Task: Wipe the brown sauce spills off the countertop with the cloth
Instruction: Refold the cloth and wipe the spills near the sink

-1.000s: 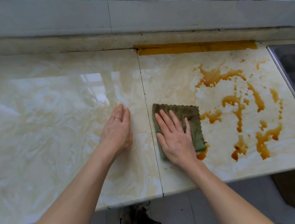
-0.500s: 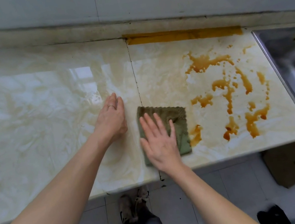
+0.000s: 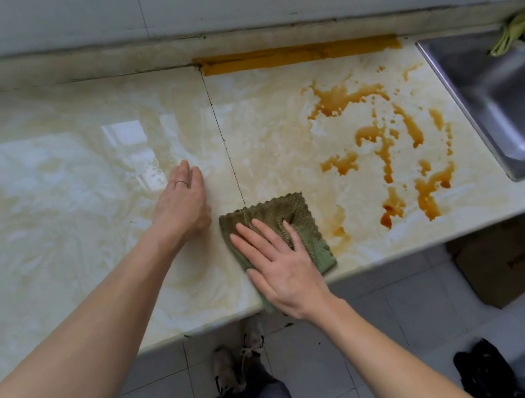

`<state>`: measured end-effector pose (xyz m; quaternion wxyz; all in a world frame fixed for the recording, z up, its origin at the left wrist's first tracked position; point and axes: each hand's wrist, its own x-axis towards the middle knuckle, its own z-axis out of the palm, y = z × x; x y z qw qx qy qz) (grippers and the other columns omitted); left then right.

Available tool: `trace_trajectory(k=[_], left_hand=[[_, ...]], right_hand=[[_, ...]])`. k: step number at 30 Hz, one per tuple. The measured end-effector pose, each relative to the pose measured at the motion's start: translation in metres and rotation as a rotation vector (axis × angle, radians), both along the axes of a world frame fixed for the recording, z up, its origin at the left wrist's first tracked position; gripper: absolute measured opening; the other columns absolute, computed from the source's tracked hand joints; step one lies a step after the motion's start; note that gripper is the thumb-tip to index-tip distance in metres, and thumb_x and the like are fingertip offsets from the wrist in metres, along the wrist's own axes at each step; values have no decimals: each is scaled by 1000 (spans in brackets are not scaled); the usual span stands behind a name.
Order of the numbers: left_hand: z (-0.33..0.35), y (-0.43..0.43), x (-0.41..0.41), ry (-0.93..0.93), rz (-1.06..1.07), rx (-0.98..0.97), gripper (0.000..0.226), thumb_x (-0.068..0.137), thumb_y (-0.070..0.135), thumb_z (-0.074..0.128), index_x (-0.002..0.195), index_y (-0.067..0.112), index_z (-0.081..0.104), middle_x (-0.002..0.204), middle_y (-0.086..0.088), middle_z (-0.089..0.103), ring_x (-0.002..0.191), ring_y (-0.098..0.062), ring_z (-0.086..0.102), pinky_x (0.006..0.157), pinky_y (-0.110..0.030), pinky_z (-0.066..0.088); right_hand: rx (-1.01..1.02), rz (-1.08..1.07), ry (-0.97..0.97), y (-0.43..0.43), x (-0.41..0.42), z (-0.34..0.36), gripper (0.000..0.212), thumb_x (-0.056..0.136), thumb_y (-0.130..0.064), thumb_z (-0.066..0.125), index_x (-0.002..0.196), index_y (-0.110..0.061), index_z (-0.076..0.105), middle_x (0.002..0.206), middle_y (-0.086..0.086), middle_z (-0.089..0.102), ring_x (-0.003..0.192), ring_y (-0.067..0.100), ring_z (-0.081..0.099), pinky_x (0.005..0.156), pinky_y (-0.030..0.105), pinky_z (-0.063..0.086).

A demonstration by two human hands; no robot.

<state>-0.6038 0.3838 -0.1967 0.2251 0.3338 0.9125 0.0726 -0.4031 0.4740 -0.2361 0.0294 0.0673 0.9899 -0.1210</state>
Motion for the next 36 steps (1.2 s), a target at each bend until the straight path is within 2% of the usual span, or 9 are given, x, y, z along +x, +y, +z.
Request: trace_trajectory(k=[6, 9, 13, 18, 24, 27, 30, 33, 36], left_hand=[[6, -1, 31, 58, -60, 115, 62, 95, 9, 34, 150, 5, 6, 159, -14, -1, 148, -26, 1, 121, -34, 10], [1, 5, 46, 76, -114, 134, 60, 95, 9, 32, 150, 4, 8, 159, -14, 3, 148, -25, 3, 121, -33, 9], [2, 4, 54, 50, -172, 63, 69, 91, 3, 35, 151, 4, 1, 160, -13, -4, 148, -23, -1, 119, -27, 0], [5, 4, 56, 79, -209, -15, 76, 88, 6, 40, 150, 2, -4, 159, -15, -8, 148, -25, -4, 121, -30, 1], [2, 8, 58, 75, -173, -21, 71, 91, 8, 34, 150, 4, -5, 159, -13, -10, 148, -24, -5, 122, -31, 3], [1, 10, 58, 55, -154, -21, 74, 89, 5, 36, 150, 4, -5, 159, -12, -10, 148, -23, -6, 121, -30, 2], [-1, 12, 59, 58, -145, -37, 75, 90, 8, 40, 150, 4, -4, 159, -12, -9, 148, -24, -5, 121, -30, 2], [-4, 14, 60, 66, -126, -25, 72, 92, 11, 39, 150, 4, -3, 159, -12, -9, 148, -23, -4, 121, -30, 3], [-5, 14, 61, 56, -108, -6, 70, 92, 9, 37, 151, 4, -1, 159, -12, -8, 148, -23, -4, 121, -30, 3]], right_hand=[[51, -308, 19, 24, -5, -7, 58, 98, -43, 22, 154, -28, 21, 161, -9, 15, 149, 13, 7, 117, 55, 6], [33, -183, 34, -7, 2, -6, 58, 99, -41, 28, 154, -25, 23, 161, -7, 18, 149, 15, 8, 118, 55, 5], [67, -47, 17, 30, 20, -8, 56, 100, -41, 29, 154, -30, 20, 161, -11, 15, 149, 11, 7, 118, 54, 9], [27, -370, 7, 31, 7, -7, 60, 97, -45, 19, 154, -28, 16, 161, -9, 10, 150, 14, 3, 117, 56, 2], [39, -6, 7, 25, 24, -7, 59, 99, -44, 27, 154, -26, 19, 162, -9, 13, 149, 13, 5, 118, 55, 6], [63, -126, 12, 66, 24, -9, 58, 99, -45, 22, 154, -28, 18, 162, -10, 12, 149, 12, 5, 118, 56, 8], [17, -284, -12, 54, 17, -6, 61, 97, -47, 16, 154, -28, 12, 162, -9, 6, 149, 13, -1, 118, 56, -1], [15, -97, 0, 22, 23, -5, 59, 100, -47, 20, 155, -27, 10, 162, -8, 5, 150, 14, -2, 118, 55, -1], [38, 118, 7, 53, 31, -9, 56, 101, -44, 25, 154, -30, 16, 161, -11, 12, 149, 11, 3, 118, 52, 3]])
